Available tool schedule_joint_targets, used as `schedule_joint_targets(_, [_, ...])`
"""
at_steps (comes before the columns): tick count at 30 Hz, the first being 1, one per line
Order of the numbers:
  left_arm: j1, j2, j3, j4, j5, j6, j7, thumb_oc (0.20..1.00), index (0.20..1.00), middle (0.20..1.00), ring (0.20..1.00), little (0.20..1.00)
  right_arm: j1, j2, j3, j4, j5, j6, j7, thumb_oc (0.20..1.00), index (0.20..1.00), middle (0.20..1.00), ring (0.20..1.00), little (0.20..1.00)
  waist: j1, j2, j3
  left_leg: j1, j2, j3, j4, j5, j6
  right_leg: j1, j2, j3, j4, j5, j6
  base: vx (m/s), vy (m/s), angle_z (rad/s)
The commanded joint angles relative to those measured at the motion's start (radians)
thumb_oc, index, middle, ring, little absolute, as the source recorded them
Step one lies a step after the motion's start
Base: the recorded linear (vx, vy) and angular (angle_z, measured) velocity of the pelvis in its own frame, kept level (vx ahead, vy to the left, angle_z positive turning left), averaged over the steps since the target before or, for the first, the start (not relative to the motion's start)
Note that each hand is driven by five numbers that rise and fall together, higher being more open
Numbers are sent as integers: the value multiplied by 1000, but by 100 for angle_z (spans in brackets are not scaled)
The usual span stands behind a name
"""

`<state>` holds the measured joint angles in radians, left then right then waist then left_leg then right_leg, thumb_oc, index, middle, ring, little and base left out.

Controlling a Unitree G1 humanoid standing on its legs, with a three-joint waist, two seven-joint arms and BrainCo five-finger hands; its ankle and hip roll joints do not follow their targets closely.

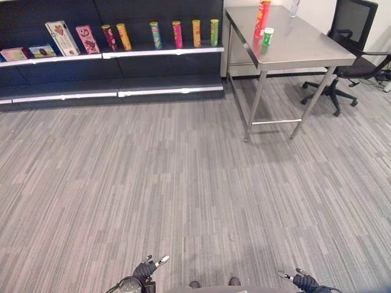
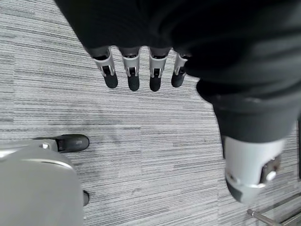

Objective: Put the goods on the table back onto the shelves and tidy them up.

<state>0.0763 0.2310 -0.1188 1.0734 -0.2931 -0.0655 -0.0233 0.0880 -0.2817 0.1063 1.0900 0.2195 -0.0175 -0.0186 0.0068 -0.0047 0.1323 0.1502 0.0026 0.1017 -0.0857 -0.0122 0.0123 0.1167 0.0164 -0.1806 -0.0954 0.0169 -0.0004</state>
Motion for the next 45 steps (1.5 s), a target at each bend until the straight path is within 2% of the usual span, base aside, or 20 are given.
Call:
schedule_joint_targets(1, [-52, 21, -13, 51, 30, -24, 0, 1000, 1000, 1000, 1000, 1000, -35, -20, 7, 16, 22, -26, -13, 1000, 1000, 1000, 1000, 1000, -1, -24, -19, -9, 32, -48, -2, -31, -57, 22, -81, -1, 19, -20, 111, -7, -19, -4])
schedule_joint_targets(19, [-56, 11, -11, 74, 34, -23, 1, 1000, 1000, 1000, 1000, 1000, -40, -12, 18, 38, 18, -27, -12, 1000, 1000, 1000, 1000, 1000, 1, -17, -22, -1, 28, -62, -2, -37, -55, 33, -81, -1, 22, -29, 107, -1, -2, -1])
schedule_joint_targets(26, [-53, 24, 13, 36, -34, -18, -2, 1000, 1000, 1000, 1000, 1000, -42, -18, 24, 2, 20, -22, -3, 1000, 1000, 1000, 1000, 1000, 8, -30, 1, -15, 47, -58, 6, -31, -62, 7, -70, 2, 44, -40, 101, 13, -58, -1])
schedule_joint_targets(28, [-63, 27, 20, 25, -76, -16, 0, 1000, 1000, 1000, 1000, 1000, -52, -22, 29, -7, 27, -24, -1, 1000, 1000, 1000, 1000, 1000, 11, -44, 26, -79, 55, -62, 114, -57, -66, -15, -69, 10, 65, -51, 89, -54, -105, 1])
schedule_joint_targets(30, [-55, 32, 21, -40, -116, -19, -9, 1000, 1000, 1000, 1000, 1000, -48, -32, 35, -38, 29, -29, 5, 1000, 1000, 1000, 1000, 1000, 19, -60, 56, -168, 44, -67, 274, -83, -73, -18, -67, 14, 81, -68, 68, -34, -132, 6])
schedule_joint_targets(32, [-51, 34, 17, -101, -144, -22, -9, 1000, 1000, 1000, 1000, 1000, -48, -44, 37, -68, 39, -33, 5, 1000, 1000, 1000, 1000, 1000, 26, -68, 89, -291, 37, -97, 476, -62, -66, -19, -65, 16, 95, -82, 45, 12, -128, 10])
schedule_joint_targets(33, [-55, 33, 10, -109, -150, -23, -4, 1000, 1000, 1000, 1000, 1000, -51, -53, 34, -89, 52, -34, 1, 1000, 1000, 1000, 1000, 1000, 33, -69, 112, -355, 33, -110, 549, -1, -65, -11, -62, 15, 96, -92, 36, 77, -92, 2])
schedule_joint_targets(34, [-60, 34, 4, -100, -143, -21, -3, 1000, 1000, 1000, 1000, 1000, -55, -57, 30, -98, 57, -30, 1, 1000, 1000, 1000, 1000, 1000, 34, -67, 118, -424, 25, -114, 566, 9, -60, -7, -57, 12, 94, -107, 32, 158, -58, 5])
schedule_joint_targets(36, [-56, 38, -6, -79, -110, -15, -8, 1000, 1000, 1000, 1000, 1000, -59, -65, 36, -109, 57, -28, 6, 1000, 1000, 1000, 1000, 1000, 48, -67, 109, -499, 30, -90, 468, 18, -58, 21, -52, 20, 75, -132, 41, 325, 39, 12])
schedule_joint_targets(38, [-49, 42, -11, -62, -89, -13, -8, 1000, 1000, 1000, 1000, 1000, -66, -73, 45, -126, 53, -28, 4, 1000, 1000, 1000, 1000, 1000, 67, -49, 97, -516, 65, -73, 303, 116, -78, 61, -43, 36, 55, -154, 52, 440, 146, -3])
schedule_joint_targets(41, [-56, 46, -10, -5, -49, -14, -1, 1000, 1000, 1000, 1000, 1000, -108, -78, 54, -95, 54, -32, -3, 1000, 1000, 1000, 1000, 1000, 106, -40, 83, -583, 89, -56, 91, 170, -109, 136, -50, 85, 33, -193, 76, 478, 210, -26])
schedule_joint_targets(42, [-45, 44, -8, 32, -11, -13, -11, 1000, 1000, 1000, 1000, 1000, -109, -74, 57, -89, 41, -30, 10, 1000, 1000, 1000, 1000, 1000, 118, -41, 62, -536, 92, -48, 30, 169, -105, 167, -60, 107, 22, -203, 95, 520, 282, -27])
schedule_joint_targets(43, [-39, 43, -10, 59, 21, -8, -11, 1000, 1000, 1000, 1000, 1000, -98, -67, 55, -90, 28, -32, 12, 1000, 1000, 1000, 1000, 1000, 121, -33, 54, -522, 104, -43, 38, 217, -111, 185, -67, 118, 30, -216, 99, 525, 333, -89])
schedule_joint_targets(44, [-42, 47, -8, 75, 42, -11, -9, 1000, 1000, 1000, 1000, 1000, -100, -65, 53, -83, 22, -30, 15, 1000, 1000, 1000, 1000, 1000, 125, -36, 37, -522, 97, -39, 57, 252, -110, 190, -88, 129, 41, -205, 114, 485, 331, -110])
schedule_joint_targets(45, [-45, 52, -7, 93, 61, -7, -1, 1000, 1000, 1000, 1000, 1000, -98, -61, 48, -70, 20, -30, 13, 1000, 1000, 1000, 1000, 1000, 126, -46, 24, -508, 85, -30, 66, 250, -100, 180, -115, 127, 71, -189, 128, 466, 299, -125])
